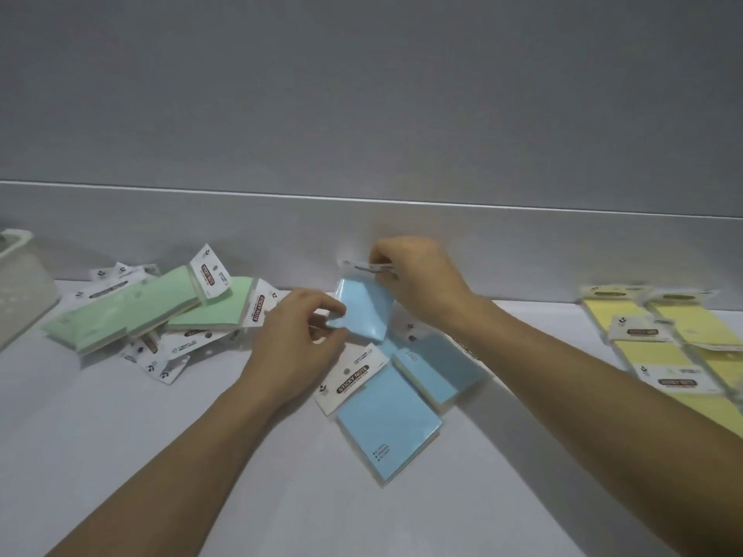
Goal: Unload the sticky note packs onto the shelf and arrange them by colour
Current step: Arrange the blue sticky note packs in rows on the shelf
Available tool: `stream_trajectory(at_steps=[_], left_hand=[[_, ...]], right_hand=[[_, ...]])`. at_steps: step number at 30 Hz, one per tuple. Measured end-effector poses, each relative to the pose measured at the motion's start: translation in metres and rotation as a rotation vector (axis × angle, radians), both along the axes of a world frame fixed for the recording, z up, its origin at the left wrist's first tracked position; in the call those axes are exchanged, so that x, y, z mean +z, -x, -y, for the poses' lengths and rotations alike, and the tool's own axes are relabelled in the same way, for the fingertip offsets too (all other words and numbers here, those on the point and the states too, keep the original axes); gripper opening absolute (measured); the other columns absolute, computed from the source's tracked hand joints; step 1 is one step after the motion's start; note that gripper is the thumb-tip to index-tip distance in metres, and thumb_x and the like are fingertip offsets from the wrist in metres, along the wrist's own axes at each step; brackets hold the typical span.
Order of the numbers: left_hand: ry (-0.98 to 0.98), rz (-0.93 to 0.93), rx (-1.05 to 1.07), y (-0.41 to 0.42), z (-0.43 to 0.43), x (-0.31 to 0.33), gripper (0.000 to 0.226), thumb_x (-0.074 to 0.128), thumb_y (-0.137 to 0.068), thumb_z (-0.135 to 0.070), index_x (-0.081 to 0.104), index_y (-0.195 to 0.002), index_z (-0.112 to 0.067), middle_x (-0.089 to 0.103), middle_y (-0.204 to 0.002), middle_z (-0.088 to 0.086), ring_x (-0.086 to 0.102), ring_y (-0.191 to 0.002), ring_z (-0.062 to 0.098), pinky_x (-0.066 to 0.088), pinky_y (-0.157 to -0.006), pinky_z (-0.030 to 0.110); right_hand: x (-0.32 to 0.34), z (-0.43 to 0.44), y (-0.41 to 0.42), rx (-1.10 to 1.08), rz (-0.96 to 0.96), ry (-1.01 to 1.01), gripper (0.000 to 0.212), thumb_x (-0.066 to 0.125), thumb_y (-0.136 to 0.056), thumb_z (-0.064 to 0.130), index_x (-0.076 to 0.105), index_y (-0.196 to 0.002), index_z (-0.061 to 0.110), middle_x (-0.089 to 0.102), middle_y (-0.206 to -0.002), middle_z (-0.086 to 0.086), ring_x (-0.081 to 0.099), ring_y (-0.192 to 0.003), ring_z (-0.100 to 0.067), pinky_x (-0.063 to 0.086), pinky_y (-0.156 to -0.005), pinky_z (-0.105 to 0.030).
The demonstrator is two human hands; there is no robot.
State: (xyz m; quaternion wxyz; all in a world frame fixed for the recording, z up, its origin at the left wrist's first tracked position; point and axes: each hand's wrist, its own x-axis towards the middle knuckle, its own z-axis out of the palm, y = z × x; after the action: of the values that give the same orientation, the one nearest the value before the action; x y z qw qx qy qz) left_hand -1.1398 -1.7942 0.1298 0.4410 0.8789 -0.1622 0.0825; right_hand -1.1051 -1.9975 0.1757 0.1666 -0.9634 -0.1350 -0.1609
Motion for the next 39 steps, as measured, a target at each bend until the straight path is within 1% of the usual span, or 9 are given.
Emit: stream_trajectory(at_steps=[6, 9, 11, 14, 18, 25, 30, 35, 39], left_hand=[[-0.2, 0.12, -0.038, -0.011, 0.003, -0.013, 0.025, 0.064, -0.094, -0.009, 0.072, -0.117, -0.017, 0.056, -0.125, -0.004, 0.058, -0.091, 0.0, 0.039, -0.088, 0.009], [-0.188, 0.13, -0.029, -0.013, 0.005, -0.016, 0.025, 0.063, -0.095, -0.007, 0.074, -0.116, -0.015, 0.059, -0.121, -0.001, 0.063, -0.095, 0.01, 0.041, -0.089, 0.011], [-0.177, 0.141, -0.023, -0.013, 0.006, -0.017, 0.025, 0.065, -0.094, -0.006, 0.075, -0.115, -0.014, 0.059, -0.115, -0.002, 0.061, -0.087, 0.005, 0.037, -0.083, 0.0], [-0.174, 0.143, -0.013, -0.014, 0.006, -0.02, 0.024, 0.066, -0.093, -0.008, 0.076, -0.115, -0.015, 0.058, -0.109, -0.003, 0.059, -0.083, 0.004, 0.036, -0.078, 0.0], [-0.196, 0.118, 0.003, -0.015, 0.005, -0.022, 0.025, 0.068, -0.094, -0.013, 0.075, -0.117, -0.02, 0.054, -0.101, -0.007, 0.055, -0.081, 0.0, 0.038, -0.071, 0.001], [-0.227, 0.075, -0.035, -0.015, 0.004, -0.021, 0.027, 0.066, -0.095, -0.024, 0.072, -0.121, -0.023, 0.052, -0.097, -0.013, 0.054, -0.087, -0.003, 0.039, -0.068, 0.008], [-0.198, 0.146, -0.094, -0.004, 0.007, -0.014, 0.028, 0.066, -0.094, -0.025, 0.069, -0.122, -0.024, 0.052, -0.104, -0.01, 0.053, -0.095, 0.006, 0.04, -0.075, 0.016], [-0.336, 0.203, -0.412, 0.013, 0.015, -0.01, 0.034, 0.059, -0.098, -0.033, 0.063, -0.132, -0.027, 0.055, -0.127, -0.015, 0.048, -0.119, 0.006, 0.043, -0.099, 0.033], [-0.398, 0.208, -0.529, 0.022, 0.02, -0.01, 0.043, 0.05, -0.099, -0.042, 0.058, -0.138, -0.027, 0.055, -0.14, -0.016, 0.045, -0.125, 0.002, 0.036, -0.104, 0.023]], right_hand=[[-0.014, -0.009, -0.008, -0.011, 0.126, 0.559, 0.035, 0.09, -0.061, 0.01, 0.058, -0.072, 0.016, 0.058, -0.065, -0.001, 0.054, -0.055, -0.028, 0.018, -0.046, -0.026], [-0.016, -0.012, -0.006, -0.098, 0.168, 0.486, 0.056, 0.097, -0.033, 0.007, 0.048, -0.058, 0.016, 0.053, -0.054, -0.001, 0.043, -0.038, -0.027, 0.007, -0.045, -0.02], [-0.022, -0.012, -0.01, -0.097, 0.083, 0.422, 0.055, 0.096, -0.05, 0.012, 0.044, -0.07, 0.014, 0.05, -0.068, -0.002, 0.044, -0.053, -0.029, 0.027, -0.045, -0.031], [-0.026, -0.007, -0.01, -0.064, 0.009, 0.078, 0.012, 0.071, -0.087, 0.012, 0.063, -0.097, 0.012, 0.064, -0.092, -0.003, 0.06, -0.083, -0.028, 0.048, -0.071, -0.035], [-0.027, 0.014, 0.023, -0.07, -0.031, -0.299, 0.03, 0.07, -0.093, 0.022, 0.062, -0.122, 0.021, 0.065, -0.107, 0.007, 0.064, -0.078, -0.008, 0.052, -0.074, -0.021], [-0.017, 0.064, 0.087, -0.21, -0.352, -0.201, 0.011, 0.055, -0.098, 0.046, 0.054, -0.106, 0.04, 0.062, -0.064, 0.013, 0.057, -0.063, -0.005, 0.04, -0.056, -0.028], [-0.021, 0.068, 0.116, -0.338, -0.579, -0.107, 0.053, 0.033, -0.083, 0.085, 0.045, -0.114, 0.043, 0.055, -0.085, 0.015, 0.055, -0.078, -0.004, 0.037, -0.058, -0.029], [-0.036, 0.062, 0.122, -0.354, -0.453, -0.07, 0.068, 0.042, -0.069, 0.094, 0.047, -0.117, 0.045, 0.063, -0.091, 0.015, 0.059, -0.083, -0.009, 0.041, -0.06, -0.03], [-0.04, 0.068, 0.119, -0.337, -0.351, -0.132, 0.057, 0.048, -0.074, 0.081, 0.054, -0.116, 0.044, 0.069, -0.084, 0.016, 0.063, -0.082, -0.009, 0.041, -0.058, -0.026]])
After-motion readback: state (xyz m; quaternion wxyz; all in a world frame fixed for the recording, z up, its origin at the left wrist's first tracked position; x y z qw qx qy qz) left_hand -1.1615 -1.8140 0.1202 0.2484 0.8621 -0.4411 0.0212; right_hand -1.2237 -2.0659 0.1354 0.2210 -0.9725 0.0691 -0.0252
